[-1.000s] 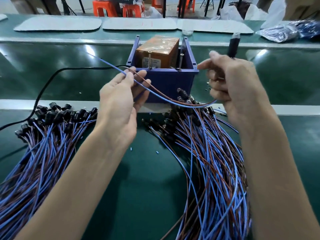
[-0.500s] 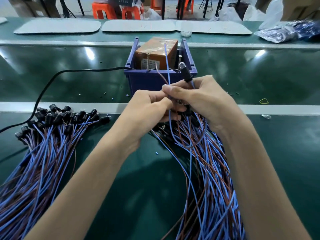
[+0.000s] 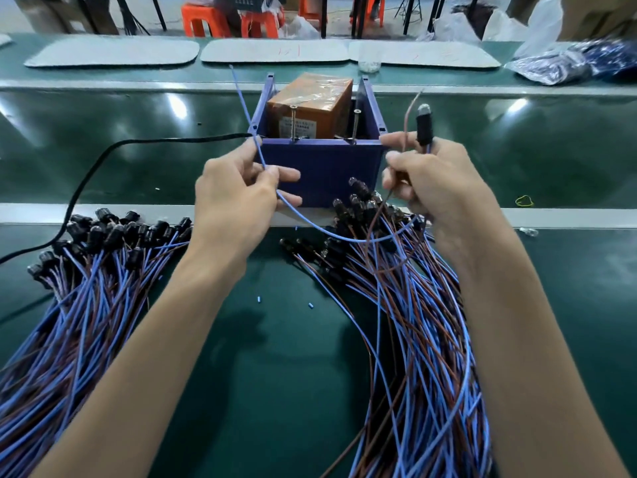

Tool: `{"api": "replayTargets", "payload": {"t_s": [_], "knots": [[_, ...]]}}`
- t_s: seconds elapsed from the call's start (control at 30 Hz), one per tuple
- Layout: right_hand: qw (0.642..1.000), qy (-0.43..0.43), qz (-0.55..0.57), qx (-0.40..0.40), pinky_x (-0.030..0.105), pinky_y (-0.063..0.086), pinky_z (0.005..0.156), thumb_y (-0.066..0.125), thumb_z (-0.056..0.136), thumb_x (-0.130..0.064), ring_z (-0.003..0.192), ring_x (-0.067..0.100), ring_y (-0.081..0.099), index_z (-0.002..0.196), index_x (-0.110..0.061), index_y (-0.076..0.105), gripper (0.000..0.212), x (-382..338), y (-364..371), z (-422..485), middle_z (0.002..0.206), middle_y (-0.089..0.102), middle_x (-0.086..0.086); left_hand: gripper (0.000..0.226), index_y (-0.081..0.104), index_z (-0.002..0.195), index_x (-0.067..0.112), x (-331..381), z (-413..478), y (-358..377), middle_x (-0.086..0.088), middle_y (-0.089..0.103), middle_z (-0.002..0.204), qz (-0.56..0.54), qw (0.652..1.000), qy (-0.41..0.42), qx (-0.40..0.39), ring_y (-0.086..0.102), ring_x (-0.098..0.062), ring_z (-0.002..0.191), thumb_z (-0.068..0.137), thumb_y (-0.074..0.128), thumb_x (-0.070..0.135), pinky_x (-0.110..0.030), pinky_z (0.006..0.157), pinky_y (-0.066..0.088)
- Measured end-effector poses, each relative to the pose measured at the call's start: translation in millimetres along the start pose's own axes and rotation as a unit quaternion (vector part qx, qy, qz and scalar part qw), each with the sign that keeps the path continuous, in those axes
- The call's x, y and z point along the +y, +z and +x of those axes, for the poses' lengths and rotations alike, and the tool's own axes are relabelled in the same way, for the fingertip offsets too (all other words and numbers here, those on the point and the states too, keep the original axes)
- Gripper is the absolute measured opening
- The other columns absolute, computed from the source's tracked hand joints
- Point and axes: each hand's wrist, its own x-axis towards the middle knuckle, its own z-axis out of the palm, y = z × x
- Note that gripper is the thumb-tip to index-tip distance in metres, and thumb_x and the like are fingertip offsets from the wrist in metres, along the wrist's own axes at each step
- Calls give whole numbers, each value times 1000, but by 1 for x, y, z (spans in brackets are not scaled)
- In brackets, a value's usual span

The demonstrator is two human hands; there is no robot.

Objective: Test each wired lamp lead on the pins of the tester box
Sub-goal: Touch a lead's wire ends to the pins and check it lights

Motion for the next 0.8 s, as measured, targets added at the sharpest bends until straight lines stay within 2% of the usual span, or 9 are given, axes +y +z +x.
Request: {"api": "replayTargets", "payload": {"t_s": [0.1, 0.2, 0.27, 0.37, 0.43, 0.53, 0.67, 0.73, 0.8], "knots": [[999, -1, -16, 28, 10, 30, 36, 43, 101, -19, 30, 0, 38, 113, -6, 62, 26, 4, -3, 3, 43, 48, -1, 28, 61, 96, 34, -9, 6, -3, 17, 69, 59, 39, 999, -6, 8, 59, 2, 47, 97, 48, 9, -11, 53, 46], [994, 7, -99, 50, 16, 36, 48, 41, 101, -28, 33, 1, 42, 96, -10, 62, 28, 12, -2, 10, 35, 49, -6, 37, 58, 79, 40, -17, 8, -6, 19, 66, 56, 95, 995, -6, -16, 52, 1, 40, 97, 46, 10, -22, 62, 48], [988, 2, -141, 58, 23, 38, 56, 41, 100, -30, 36, 2, 46, 86, -14, 59, 29, 17, -2, 13, 39, 52, -5, 36, 58, 79, 40, -21, 9, -6, 21, 64, 55, 138, 990, -3, -30, 48, 1, 39, 97, 46, 11, -24, 62, 44], [982, -26, -174, 65, 27, 40, 57, 40, 98, -28, 44, 3, 52, 83, -27, 57, 23, 20, 1, 15, 54, 57, -3, 25, 64, 97, 29, -24, 11, -4, 18, 62, 53, 204, 978, 4, -36, 49, 3, 46, 95, 44, 14, -22, 57, 40], [976, -34, -202, 70, 32, 47, 68, 40, 96, -27, 68, 14, 61, 93, -20, 63, 24, 21, 2, 16, 68, 63, 3, 22, 62, 103, 23, -25, 9, -2, 5, 64, 58, 234, 971, 14, -36, 52, -5, 57, 95, 43, 16, -20, 56, 40], [967, -29, -239, 78, 38, 46, 82, 42, 95, -26, 92, 33, 60, 103, -11, 66, 30, 22, 2, 16, 88, 69, 15, 22, 61, 106, 19, -24, 8, 0, -10, 65, 72, 259, 965, 35, -36, 56, -33, 77, 95, 42, 16, -36, 69, 45], [963, -44, -256, 65, 36, 47, 78, 46, 93, -18, 87, 35, 59, 99, -8, 70, 26, 23, -1, 15, 85, 69, 17, 16, 59, 94, 19, -22, 7, -1, -14, 65, 72, 250, 967, 50, -29, 53, -39, 74, 94, 43, 16, -41, 68, 47], [965, -48, -253, 54, 28, 44, 70, 47, 91, -15, 77, 26, 55, 97, -15, 72, 26, 25, 0, 16, 73, 65, 5, 16, 57, 89, 24, -22, 6, -1, -15, 64, 70, 238, 969, 57, -26, 51, -39, 72, 94, 44, 17, -41, 66, 48], [967, -53, -245, 38, 20, 38, 63, 47, 91, -13, 67, 13, 50, 98, -22, 74, 29, 26, 0, 17, 61, 54, -11, 20, 63, 97, 20, -22, 6, -1, -16, 62, 70, 236, 969, 62, -28, 51, -39, 72, 94, 43, 17, -41, 64, 48]]}}
